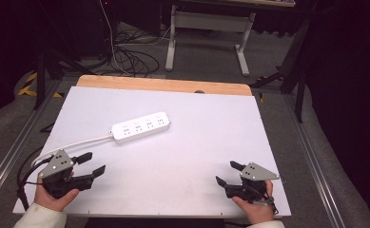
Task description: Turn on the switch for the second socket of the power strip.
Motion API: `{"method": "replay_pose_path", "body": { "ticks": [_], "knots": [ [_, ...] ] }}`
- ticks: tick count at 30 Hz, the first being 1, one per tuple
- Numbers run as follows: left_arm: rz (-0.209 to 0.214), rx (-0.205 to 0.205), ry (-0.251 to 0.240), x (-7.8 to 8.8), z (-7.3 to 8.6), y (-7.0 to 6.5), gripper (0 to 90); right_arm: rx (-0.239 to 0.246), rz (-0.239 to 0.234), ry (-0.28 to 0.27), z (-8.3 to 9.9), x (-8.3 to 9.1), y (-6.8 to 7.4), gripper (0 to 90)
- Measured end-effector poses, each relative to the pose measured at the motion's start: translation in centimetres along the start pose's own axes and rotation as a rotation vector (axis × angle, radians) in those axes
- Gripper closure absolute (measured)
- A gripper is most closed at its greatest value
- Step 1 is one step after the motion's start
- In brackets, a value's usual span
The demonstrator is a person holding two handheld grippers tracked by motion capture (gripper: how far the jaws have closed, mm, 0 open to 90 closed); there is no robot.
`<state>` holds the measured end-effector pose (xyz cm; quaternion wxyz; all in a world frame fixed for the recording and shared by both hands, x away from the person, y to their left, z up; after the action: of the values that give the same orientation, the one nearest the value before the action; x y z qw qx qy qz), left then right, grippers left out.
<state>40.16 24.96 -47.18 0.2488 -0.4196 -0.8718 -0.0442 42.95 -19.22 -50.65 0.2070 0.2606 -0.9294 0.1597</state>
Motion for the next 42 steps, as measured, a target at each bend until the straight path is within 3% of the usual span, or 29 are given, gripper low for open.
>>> {"method": "replay_pose_path", "body": {
  "ticks": [13,23,33,42],
  "knots": [
    [-0.022,-0.051,0.031,-0.4,-3.4,0.8,38.1,-0.011,-0.004,0.008,0.3,0.0,-0.1,25.1],
    [-0.009,-0.039,0.049,-1.0,-5.2,1.3,38.1,-0.027,-0.006,0.012,0.4,-0.1,-0.2,25.0],
    [-0.021,-0.062,0.077,-1.6,-7.2,1.7,37.5,-0.028,-0.004,0.017,0.5,-0.2,-0.2,25.0],
    [-0.021,-0.044,0.064,-2.4,-9.0,2.5,37.3,-0.043,-0.019,0.009,0.3,0.0,-0.1,25.0]
  ]
}}
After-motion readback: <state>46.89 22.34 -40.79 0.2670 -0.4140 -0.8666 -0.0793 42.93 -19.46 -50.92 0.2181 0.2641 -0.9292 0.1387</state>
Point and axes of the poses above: each handheld gripper's, and its own axes: x roughly backward along the jaws, z roughly out of its underside, y roughly to its left, the point moved 7 cm from there along -x, roughly forward along the jaws, and after that the axes turned 13 degrees about z, right-handed, at the moved point
